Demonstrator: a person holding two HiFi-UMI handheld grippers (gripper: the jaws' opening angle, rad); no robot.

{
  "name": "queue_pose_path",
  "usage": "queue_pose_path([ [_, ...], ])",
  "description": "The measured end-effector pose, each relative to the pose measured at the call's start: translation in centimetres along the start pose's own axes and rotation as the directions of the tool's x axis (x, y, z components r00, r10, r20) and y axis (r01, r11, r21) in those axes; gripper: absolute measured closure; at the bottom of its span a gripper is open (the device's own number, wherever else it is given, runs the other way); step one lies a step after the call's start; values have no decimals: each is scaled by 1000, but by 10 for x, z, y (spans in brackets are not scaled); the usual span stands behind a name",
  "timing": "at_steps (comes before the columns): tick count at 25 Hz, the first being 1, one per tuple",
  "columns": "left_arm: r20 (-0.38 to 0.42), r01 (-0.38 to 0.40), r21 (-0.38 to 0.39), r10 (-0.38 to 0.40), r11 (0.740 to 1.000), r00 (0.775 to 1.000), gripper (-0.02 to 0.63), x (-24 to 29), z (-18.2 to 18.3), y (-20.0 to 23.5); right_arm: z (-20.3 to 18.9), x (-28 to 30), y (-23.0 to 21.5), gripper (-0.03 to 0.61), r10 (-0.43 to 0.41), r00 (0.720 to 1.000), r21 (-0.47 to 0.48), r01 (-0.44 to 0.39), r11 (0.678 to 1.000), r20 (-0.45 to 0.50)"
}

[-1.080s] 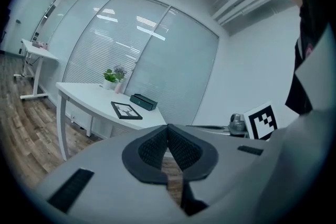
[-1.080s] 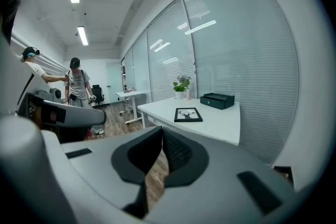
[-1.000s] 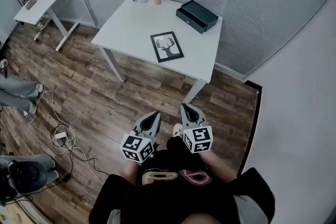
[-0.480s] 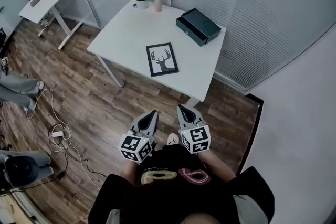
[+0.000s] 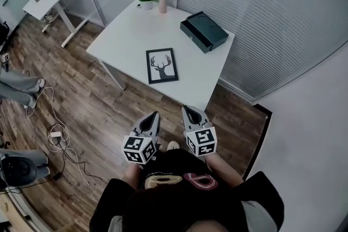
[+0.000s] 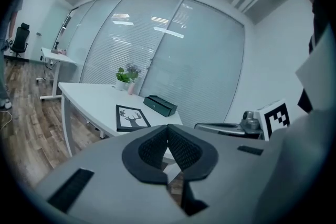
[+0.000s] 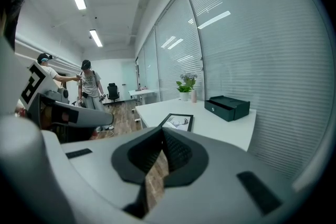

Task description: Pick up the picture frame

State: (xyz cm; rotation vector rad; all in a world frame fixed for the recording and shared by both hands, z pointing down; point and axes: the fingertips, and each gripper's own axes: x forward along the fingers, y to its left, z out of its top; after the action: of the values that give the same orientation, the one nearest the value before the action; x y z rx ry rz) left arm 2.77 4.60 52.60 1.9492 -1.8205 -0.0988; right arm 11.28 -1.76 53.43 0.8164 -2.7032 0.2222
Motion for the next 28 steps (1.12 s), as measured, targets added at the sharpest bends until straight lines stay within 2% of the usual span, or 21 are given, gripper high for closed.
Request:
queue_pose_path([
  [3,-26,4,-17,-4,1000,1000,597,9,-5,0,-6,4,-6,568,6,1000,6,-6,1000,-22],
  [7,-112,14,-51,-20,999,994,597,26,-20,2,-12,12,-13,568,15,998,19,-14,1000,-59],
  [11,-105,2,-41,-6,999,994,595,44,-16,11,-15,21,-28,568,-6,998,41,9,999,-66],
  [14,-100,-37,-40,33,999,994,595,59,-8,33,-13,32,-39,568,-39,997,52,42,998,-59],
  [17,-161,-95,-29,89,995,983,595,80,-4,59,-7,45,-53,568,-83,995,58,86,995,-54],
  [19,-191,-94,-20,88,995,978,595,95,2,73,0,57,-63,568,-114,992,63,117,991,-50],
  [24,-196,-61,-9,58,998,979,595,131,31,105,21,96,-85,568,-184,981,66,188,980,-58],
  [28,-264,-135,23,136,991,955,595,156,40,147,32,128,-95,568,-234,969,69,239,969,-74],
])
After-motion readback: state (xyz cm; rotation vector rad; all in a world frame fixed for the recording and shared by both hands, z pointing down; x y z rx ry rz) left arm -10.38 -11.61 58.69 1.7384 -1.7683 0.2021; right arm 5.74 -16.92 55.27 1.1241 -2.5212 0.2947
